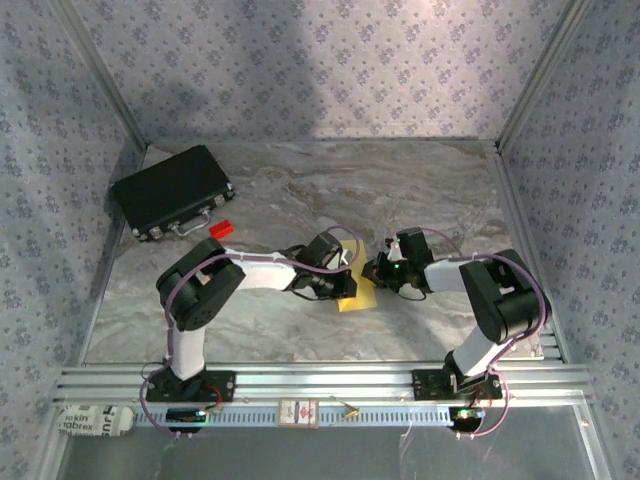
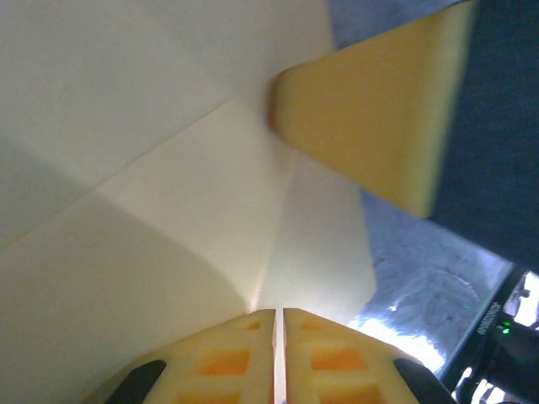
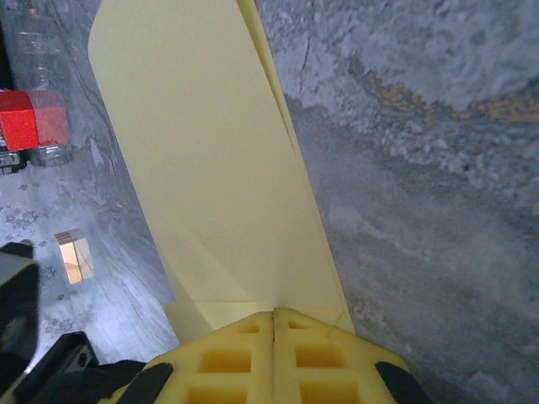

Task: Fold a paper plane with a square sheet of paper (pick it up from the middle)
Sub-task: Fold the triangle a second time at the center of the table, then turn over the paper at the center of the table.

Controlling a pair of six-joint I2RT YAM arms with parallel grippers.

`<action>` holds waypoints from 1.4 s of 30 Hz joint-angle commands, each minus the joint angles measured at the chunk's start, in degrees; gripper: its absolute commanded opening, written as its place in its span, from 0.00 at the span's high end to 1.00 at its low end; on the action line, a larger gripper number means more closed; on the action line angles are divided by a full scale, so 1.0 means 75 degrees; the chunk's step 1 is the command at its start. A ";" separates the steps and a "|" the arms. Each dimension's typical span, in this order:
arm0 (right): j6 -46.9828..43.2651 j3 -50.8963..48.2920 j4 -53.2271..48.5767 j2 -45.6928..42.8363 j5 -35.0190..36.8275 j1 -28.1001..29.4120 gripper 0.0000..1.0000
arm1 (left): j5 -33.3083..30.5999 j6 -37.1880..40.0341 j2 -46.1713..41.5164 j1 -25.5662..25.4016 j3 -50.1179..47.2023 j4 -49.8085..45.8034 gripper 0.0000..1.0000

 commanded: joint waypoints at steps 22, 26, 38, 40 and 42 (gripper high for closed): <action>-0.0160 0.0067 -0.0398 -0.0191 0.0064 0.0014 1.00 | -0.0548 0.1089 -0.1711 -0.0145 -0.0770 -0.1099 0.90; -0.0585 0.0342 -0.1175 -0.1135 0.0628 0.0193 0.94 | -0.0575 0.0840 -0.1858 0.0136 -0.0713 -0.0587 0.91; -0.0638 -0.0187 -0.2726 -0.2520 0.0962 0.0189 0.79 | -0.0255 0.1286 -0.0523 0.0514 0.0578 -0.1225 0.92; -0.0487 -0.0302 -0.2736 -0.2552 0.0924 0.0273 0.79 | -0.0283 0.1391 -0.0342 0.0515 0.0653 -0.1368 0.92; -0.0356 -0.0393 -0.2799 -0.2554 0.0950 0.0416 0.78 | -0.0618 0.1718 -0.0166 0.0520 0.0780 -0.1897 0.92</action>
